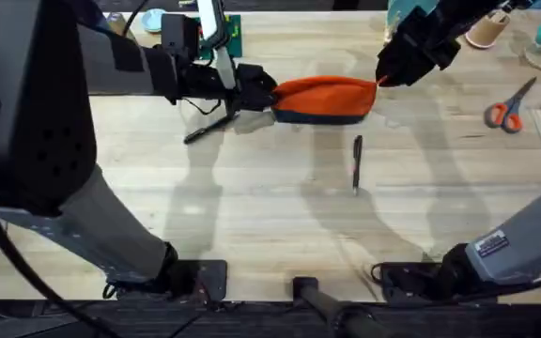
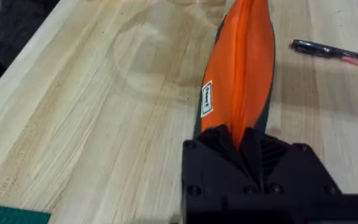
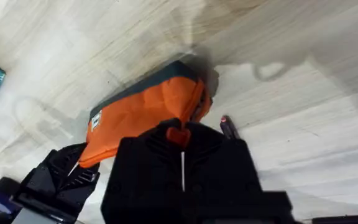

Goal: Unzip the bag, pick up the pens from the table one at a time and place them inside, then zip the bag closed.

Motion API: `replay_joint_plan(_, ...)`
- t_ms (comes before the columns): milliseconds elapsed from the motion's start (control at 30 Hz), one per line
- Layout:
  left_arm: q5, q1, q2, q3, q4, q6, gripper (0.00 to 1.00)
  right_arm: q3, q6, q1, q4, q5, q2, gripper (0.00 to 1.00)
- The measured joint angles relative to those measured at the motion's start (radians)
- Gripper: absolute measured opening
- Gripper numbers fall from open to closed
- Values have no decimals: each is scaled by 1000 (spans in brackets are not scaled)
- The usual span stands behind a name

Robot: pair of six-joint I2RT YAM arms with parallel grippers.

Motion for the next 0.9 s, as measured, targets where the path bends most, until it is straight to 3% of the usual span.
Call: replay_joint_plan(900, -1, 5, 0, 0, 3, 0, 41, 5, -8, 73, 83, 53, 0, 31)
